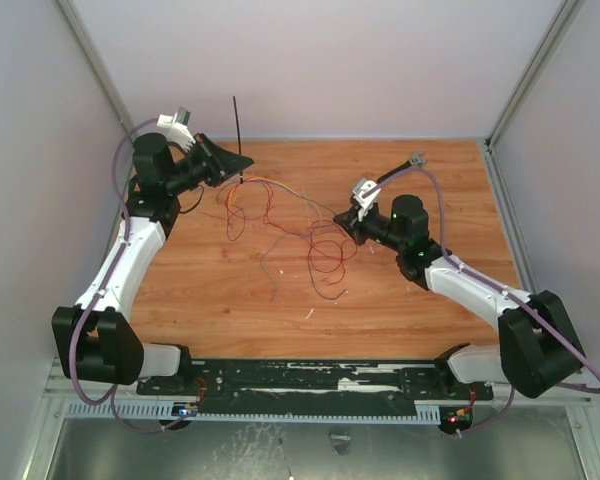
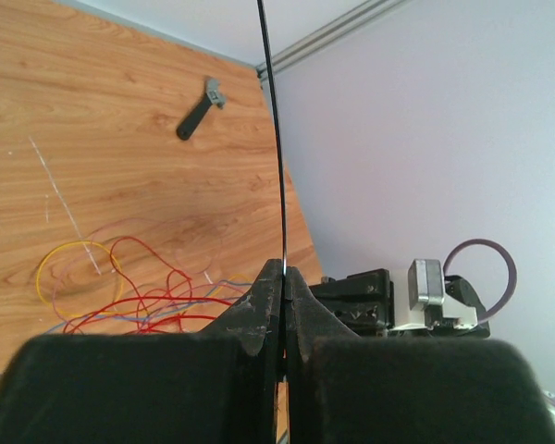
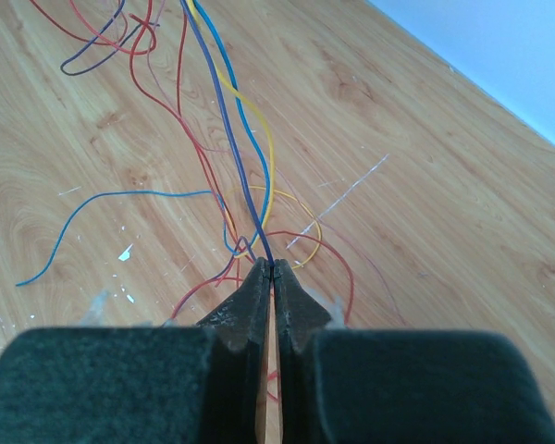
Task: Zip-tie the wires
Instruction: Tie the cable at the center of the board.
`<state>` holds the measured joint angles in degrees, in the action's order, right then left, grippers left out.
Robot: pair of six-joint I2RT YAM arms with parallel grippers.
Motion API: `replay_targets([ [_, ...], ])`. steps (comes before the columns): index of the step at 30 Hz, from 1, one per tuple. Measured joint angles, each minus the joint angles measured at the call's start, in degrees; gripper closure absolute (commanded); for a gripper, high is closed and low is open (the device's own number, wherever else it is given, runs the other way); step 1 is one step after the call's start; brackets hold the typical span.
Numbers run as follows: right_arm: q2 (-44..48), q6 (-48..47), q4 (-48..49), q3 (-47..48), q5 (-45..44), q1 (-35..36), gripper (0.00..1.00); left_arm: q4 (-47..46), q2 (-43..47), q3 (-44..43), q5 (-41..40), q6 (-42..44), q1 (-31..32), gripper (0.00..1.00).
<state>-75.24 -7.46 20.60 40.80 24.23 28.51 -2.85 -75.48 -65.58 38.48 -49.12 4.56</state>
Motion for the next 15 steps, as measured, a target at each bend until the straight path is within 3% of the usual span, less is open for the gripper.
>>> replay_targets([
  [15,3.0,1.7,0.2,-1.6,2.2,-3.3,1.00,-0.8,0.0,1.3,0.2,-0.4,-0.7,1.00],
])
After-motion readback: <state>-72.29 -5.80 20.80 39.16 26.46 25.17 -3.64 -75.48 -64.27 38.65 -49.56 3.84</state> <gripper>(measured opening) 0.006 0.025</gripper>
